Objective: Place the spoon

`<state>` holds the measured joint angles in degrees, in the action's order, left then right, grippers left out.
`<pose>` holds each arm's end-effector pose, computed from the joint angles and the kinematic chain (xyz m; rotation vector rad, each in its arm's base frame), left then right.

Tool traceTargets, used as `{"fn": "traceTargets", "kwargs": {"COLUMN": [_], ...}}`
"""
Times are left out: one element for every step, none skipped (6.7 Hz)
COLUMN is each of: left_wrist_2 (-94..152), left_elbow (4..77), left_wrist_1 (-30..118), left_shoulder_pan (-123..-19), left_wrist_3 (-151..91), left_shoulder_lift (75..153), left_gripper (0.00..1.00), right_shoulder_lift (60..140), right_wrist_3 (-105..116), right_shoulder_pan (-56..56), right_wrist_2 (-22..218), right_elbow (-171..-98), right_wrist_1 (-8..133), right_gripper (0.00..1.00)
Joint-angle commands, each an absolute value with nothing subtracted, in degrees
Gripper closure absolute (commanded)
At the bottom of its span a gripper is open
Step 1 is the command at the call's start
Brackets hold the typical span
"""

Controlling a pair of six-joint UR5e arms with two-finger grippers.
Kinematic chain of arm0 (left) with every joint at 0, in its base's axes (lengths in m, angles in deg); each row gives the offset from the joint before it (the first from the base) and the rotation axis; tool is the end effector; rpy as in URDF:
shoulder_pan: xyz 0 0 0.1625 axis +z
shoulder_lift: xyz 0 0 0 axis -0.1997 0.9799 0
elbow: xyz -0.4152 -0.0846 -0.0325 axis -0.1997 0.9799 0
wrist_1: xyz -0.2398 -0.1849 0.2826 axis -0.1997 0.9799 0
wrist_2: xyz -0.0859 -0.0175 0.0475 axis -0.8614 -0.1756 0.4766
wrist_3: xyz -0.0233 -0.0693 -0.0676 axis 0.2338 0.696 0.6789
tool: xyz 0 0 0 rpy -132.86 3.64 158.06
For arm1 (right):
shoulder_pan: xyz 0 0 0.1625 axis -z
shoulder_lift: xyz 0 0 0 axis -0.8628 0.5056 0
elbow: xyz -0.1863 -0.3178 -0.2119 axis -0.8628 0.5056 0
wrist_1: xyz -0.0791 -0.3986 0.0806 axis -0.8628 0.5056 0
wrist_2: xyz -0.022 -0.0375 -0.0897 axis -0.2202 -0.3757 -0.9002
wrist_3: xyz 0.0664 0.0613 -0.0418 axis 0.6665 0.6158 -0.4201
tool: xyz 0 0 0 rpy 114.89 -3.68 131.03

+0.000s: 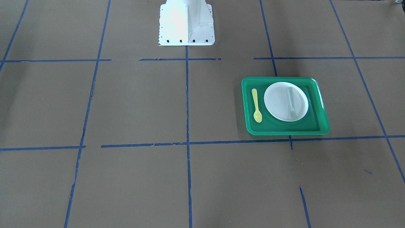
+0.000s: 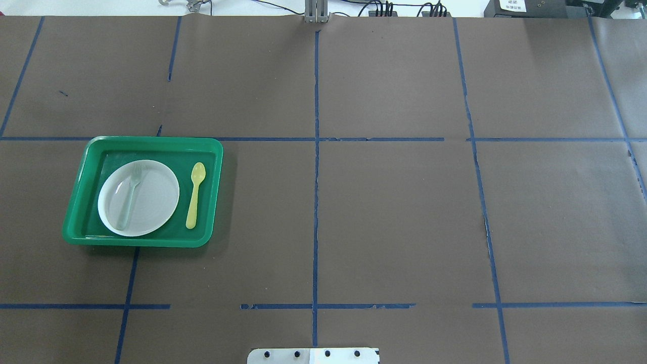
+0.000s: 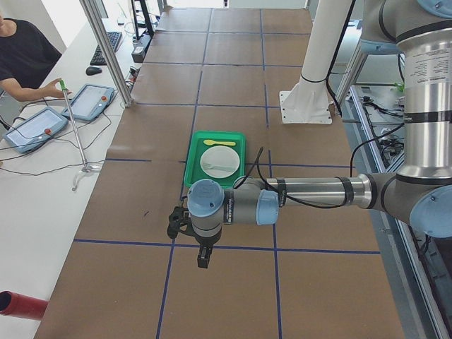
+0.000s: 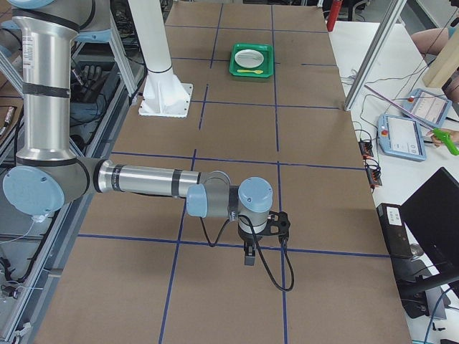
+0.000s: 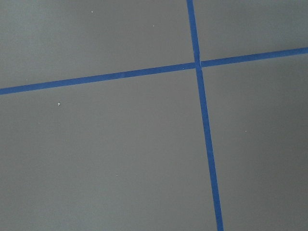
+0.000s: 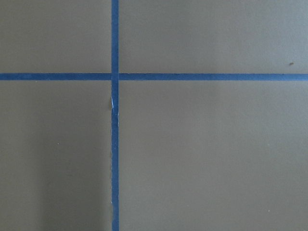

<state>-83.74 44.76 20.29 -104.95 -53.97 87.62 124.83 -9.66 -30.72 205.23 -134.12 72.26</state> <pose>-0.0901 -0.4385 0.6642 0.1053 0.7665 0.1066 0.0713 -0.4562 0.6771 0.0121 -0.7074 0.0261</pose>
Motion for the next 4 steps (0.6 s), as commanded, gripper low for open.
{"fn": "traceTargets", "kwargs": {"left_wrist_2": [-83.74,-83.74,-83.74,-83.74], "left_elbow": [45.21,45.30,45.47,45.56], "left_wrist_1": [20.28,20.19,20.19,20.10], "left_shoulder_pan": [-104.95,-104.95,-104.95,-104.95], "left_wrist_3": [-53.97,-53.97,-53.97,-53.97], "left_shoulder_lift": [87.88,88.67,88.94,88.85], "left_gripper": [0.00,0.00,0.00,0.00], "right_shoulder_lift": [124.83,124.83,124.83,124.83], "right_wrist_3": [-9.66,-9.66,-9.66,-9.66], "right_shoulder_pan": [-30.72,-30.72,-30.72,-30.72], "right_wrist_2": [205.23,205.23,205.23,205.23], "right_elbow": [-134.14,-134.14,-134.14,-134.14], "right_wrist_1": [72.26,72.26,72.26,72.26], "right_gripper": [0.00,0.00,0.00,0.00]}}
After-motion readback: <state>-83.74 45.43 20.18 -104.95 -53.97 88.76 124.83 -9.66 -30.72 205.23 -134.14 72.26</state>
